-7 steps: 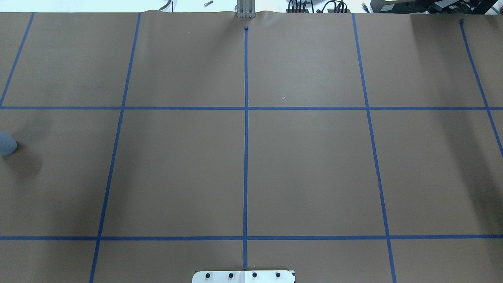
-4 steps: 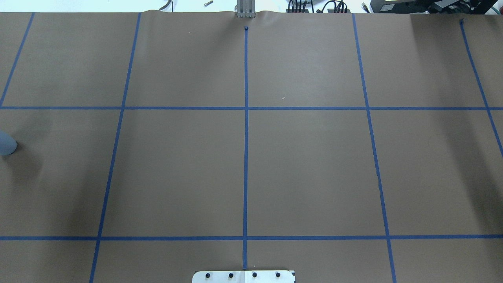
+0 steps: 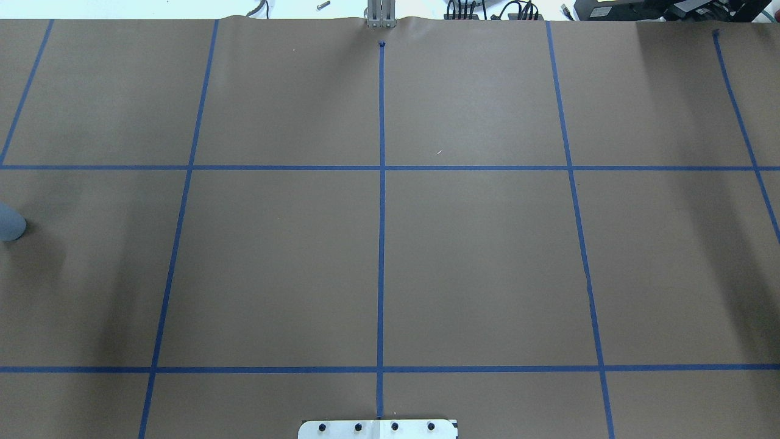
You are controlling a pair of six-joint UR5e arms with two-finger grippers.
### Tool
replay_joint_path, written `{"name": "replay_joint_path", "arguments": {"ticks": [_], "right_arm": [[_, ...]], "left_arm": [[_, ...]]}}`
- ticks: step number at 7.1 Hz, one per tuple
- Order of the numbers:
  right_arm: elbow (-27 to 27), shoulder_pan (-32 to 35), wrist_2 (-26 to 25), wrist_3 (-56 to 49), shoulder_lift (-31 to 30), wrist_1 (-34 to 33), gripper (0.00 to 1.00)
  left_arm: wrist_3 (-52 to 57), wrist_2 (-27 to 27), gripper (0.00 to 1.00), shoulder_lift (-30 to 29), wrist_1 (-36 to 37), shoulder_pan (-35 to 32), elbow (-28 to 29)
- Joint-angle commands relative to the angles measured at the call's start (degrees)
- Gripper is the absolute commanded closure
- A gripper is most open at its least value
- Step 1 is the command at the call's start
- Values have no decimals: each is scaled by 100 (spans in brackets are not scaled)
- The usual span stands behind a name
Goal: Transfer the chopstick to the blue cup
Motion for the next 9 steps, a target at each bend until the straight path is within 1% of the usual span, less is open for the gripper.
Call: {"name": "replay_joint_path", "arguments": {"ticks": [1, 3, 9], "right_arm": [[-17, -27, 1, 0, -2, 1, 0], [-17, -53, 10, 9, -2, 1, 0], [-17, -106, 10, 18, -2, -8, 0]], "left_arm": [[-81, -101, 2, -176, -9, 37, 297], [-116, -188, 2, -361, -9, 37, 518], [-265, -224, 2, -379, -18, 309, 677]]}}
